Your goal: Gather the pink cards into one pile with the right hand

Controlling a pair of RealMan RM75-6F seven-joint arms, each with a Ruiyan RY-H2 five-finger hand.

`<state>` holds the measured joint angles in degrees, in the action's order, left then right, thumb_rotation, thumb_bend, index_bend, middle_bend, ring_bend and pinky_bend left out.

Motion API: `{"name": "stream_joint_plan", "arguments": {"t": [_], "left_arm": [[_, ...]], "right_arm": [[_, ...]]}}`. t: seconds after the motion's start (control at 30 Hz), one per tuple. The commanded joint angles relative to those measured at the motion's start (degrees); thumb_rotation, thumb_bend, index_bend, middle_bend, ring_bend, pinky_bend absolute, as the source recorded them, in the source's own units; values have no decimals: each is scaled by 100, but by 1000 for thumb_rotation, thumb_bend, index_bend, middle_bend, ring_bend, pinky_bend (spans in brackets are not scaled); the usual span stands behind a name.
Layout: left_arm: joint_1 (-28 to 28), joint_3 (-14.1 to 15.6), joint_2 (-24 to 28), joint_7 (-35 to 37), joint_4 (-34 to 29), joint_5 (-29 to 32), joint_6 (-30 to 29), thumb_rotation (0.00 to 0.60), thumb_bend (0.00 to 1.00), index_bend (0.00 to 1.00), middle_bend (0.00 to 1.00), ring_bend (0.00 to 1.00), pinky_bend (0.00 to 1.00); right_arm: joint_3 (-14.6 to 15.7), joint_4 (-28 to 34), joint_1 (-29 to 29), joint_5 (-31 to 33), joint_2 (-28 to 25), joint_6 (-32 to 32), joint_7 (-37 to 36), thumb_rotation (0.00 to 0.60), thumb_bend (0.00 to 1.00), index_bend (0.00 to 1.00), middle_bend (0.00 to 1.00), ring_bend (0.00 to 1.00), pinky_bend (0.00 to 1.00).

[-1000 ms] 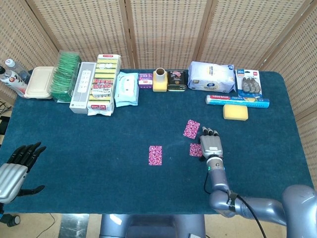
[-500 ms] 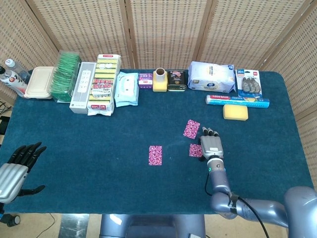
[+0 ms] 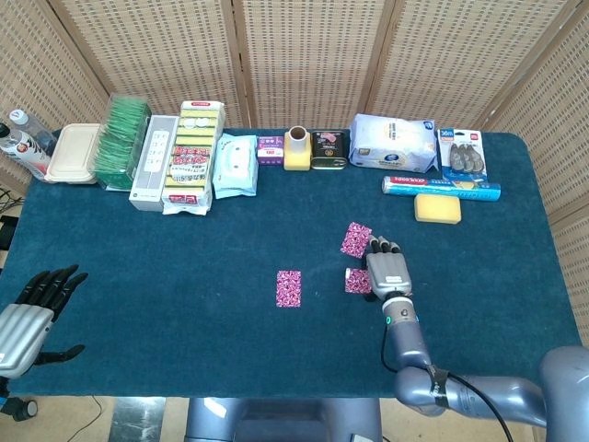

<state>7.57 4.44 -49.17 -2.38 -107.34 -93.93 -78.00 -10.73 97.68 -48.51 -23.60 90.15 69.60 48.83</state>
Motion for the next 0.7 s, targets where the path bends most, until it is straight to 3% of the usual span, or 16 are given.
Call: {"name": "stream_joint_plan", "arguments": {"t": [0.03,0.4,0.7], "left_arm": [[-3,2,3,10,1,-7,-9,600,57,0,0,0,3],[5,21,46,170,56,-78,-25,600,58,0,0,0,3],[23,33,68,211,44,-96,6,600,57,0,0,0,3]], "right_arm": [[20,158,-61,-176,-48,8,80,600,256,400,59,0,95],[88,-12,-257,-392,-272,-449,136,600,261,400,58,0,95],[-244,-392,-367,396,-99,-348,52,600,264,406,59,0,98]]}}
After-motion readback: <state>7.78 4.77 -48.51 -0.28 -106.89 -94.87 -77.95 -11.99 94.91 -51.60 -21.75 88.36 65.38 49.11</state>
